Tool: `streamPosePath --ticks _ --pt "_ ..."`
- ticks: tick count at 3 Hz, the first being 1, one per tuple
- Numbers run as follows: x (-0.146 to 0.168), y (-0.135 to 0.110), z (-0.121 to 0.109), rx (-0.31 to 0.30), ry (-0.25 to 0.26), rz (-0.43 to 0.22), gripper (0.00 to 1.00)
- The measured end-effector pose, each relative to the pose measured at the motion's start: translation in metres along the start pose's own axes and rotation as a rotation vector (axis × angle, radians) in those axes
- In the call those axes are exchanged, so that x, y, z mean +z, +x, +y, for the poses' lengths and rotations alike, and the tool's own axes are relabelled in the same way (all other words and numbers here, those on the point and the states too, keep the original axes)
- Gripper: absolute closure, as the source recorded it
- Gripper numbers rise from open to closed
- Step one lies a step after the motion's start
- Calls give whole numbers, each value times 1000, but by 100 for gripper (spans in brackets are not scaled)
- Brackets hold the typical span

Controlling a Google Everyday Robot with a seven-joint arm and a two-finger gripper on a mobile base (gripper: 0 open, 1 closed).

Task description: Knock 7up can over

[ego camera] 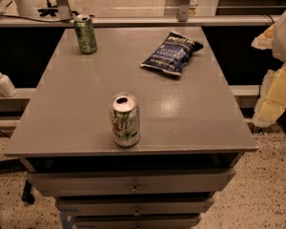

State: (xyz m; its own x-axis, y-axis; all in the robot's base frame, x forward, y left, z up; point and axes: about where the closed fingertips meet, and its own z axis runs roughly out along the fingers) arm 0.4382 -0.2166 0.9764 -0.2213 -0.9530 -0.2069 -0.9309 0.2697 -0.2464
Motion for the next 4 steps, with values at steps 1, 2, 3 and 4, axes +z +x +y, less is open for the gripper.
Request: streamPosePath --ticks 1,2,3,4 --pt "0 0 0 1 0 -6 0" --pt "-2 -1 -1 6 1 -30 0" --pt "8 -22 20 40 -9 -132 0" --pt "44 -65 52 51 -47 -308 0"
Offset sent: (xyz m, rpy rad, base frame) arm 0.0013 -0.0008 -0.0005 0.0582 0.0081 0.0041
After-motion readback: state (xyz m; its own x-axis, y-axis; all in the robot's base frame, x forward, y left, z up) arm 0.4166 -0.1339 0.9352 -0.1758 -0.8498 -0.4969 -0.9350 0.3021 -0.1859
